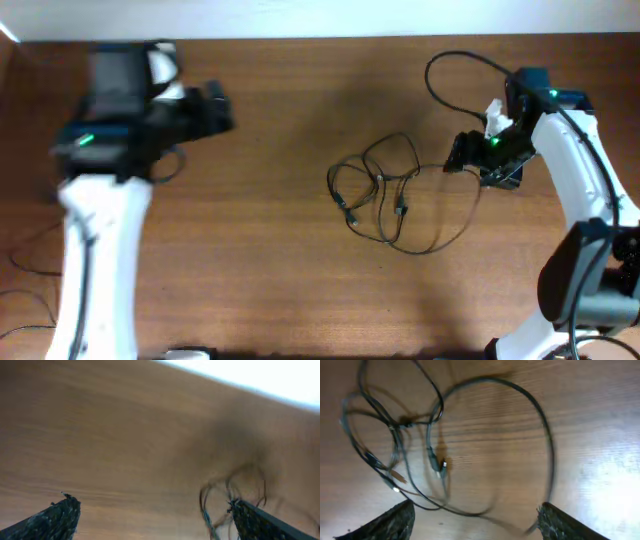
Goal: Untangle cables
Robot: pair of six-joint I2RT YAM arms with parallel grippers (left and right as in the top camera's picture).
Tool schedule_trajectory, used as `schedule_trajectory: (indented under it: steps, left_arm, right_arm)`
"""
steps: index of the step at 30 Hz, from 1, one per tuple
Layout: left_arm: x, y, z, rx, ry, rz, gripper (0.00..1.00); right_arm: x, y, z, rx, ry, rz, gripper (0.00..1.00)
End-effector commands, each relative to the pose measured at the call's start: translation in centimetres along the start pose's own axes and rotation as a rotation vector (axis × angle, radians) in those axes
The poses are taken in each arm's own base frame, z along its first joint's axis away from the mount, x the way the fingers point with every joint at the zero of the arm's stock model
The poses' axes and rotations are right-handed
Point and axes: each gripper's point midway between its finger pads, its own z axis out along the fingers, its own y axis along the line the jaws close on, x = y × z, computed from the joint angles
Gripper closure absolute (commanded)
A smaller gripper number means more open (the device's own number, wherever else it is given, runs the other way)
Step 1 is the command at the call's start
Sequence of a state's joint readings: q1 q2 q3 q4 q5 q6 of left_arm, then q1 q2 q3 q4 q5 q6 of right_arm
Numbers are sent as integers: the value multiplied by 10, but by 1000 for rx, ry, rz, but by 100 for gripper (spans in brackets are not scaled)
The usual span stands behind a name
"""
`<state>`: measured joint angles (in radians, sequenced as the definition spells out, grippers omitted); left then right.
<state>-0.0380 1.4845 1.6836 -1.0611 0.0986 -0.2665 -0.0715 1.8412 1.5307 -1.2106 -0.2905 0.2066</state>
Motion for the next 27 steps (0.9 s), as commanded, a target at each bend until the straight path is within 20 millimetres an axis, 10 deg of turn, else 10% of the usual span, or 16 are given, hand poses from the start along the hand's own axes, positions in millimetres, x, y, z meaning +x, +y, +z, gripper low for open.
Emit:
schedule_trajectory:
  steps: [1, 8, 13, 19, 27]
  left_arm:
    - [29, -47, 49, 82, 136, 181, 0]
    - [142, -169, 159, 343, 437, 430, 8]
    - [231, -229, 188, 413, 576, 529, 17]
    - [275, -232, 210, 235, 643, 365, 52]
    - [280, -215, 219, 85, 583, 363, 52]
  right_arm:
    - [-6, -28, -57, 125, -172, 213, 16]
    - [-3, -66, -77, 122, -185, 228, 5]
    - [-2, -67, -75, 125, -178, 207, 5]
    - [-2, -67, -75, 125, -178, 207, 5]
    - [1, -68, -70, 127, -165, 210, 5]
